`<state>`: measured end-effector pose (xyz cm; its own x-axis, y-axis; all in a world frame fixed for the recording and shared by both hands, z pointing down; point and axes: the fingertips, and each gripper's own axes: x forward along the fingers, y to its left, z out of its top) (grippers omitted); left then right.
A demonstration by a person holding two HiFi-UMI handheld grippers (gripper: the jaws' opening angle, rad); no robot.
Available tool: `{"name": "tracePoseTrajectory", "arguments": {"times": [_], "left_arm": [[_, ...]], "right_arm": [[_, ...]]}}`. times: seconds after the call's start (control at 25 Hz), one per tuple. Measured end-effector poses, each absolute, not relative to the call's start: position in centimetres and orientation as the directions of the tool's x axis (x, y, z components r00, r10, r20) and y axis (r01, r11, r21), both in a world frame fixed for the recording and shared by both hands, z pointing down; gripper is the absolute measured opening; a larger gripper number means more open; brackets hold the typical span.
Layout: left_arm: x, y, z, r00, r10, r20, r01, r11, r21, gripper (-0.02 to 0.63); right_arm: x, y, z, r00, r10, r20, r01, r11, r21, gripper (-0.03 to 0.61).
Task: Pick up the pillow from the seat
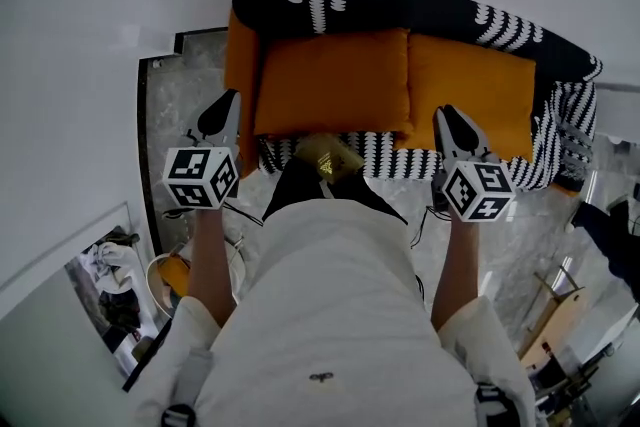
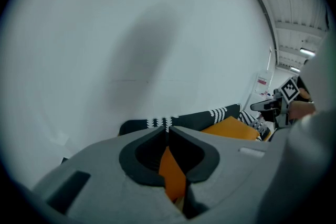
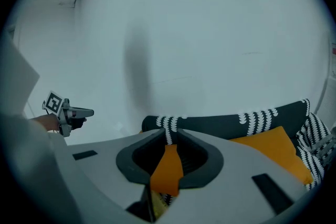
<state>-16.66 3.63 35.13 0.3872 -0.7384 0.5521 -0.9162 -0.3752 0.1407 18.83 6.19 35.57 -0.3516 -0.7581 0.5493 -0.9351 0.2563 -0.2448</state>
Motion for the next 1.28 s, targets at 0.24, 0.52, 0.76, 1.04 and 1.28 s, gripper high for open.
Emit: {"name": "tracePoseTrajectory", "arguments": {"times": [0.24, 0.52, 0.76, 1.04, 1.28], "left_arm": [[-16.0, 3.6, 37.6, 0.436, -0.687, 0.582, -0.893, -0.412, 0.183, 0.076], [-15.7, 3.5, 41.0, 0.495, -0.606, 0.622, -0.861, -0.435, 0.262, 0.141], [-16.1, 3.5, 46.2, 0.525, -0.519, 0.675, -0.846, -0.403, 0.349, 0.206], [-16.4, 3.3, 51.6, 0.549, -0.417, 0.725, -0.832, -0.355, 0.426, 0.271], [-17.3, 3.0, 55.5, 0.580, -0.356, 0.732, -0.813, -0.304, 0.496, 0.343]], "right_arm": [[16.6, 5.9, 37.7, -0.408, -0.709, 0.575, -0.912, 0.298, -0.281, 0.108], [14.5, 5.7, 41.7, -0.440, -0.628, 0.642, -0.898, 0.316, -0.306, 0.191], [13.5, 5.8, 45.2, -0.446, -0.562, 0.697, -0.895, 0.297, -0.333, 0.255], [13.9, 5.7, 49.3, -0.428, -0.496, 0.756, -0.904, 0.261, -0.340, 0.295], [14.4, 4.6, 52.7, -0.404, -0.470, 0.785, -0.914, 0.227, -0.335, 0.326]]}}
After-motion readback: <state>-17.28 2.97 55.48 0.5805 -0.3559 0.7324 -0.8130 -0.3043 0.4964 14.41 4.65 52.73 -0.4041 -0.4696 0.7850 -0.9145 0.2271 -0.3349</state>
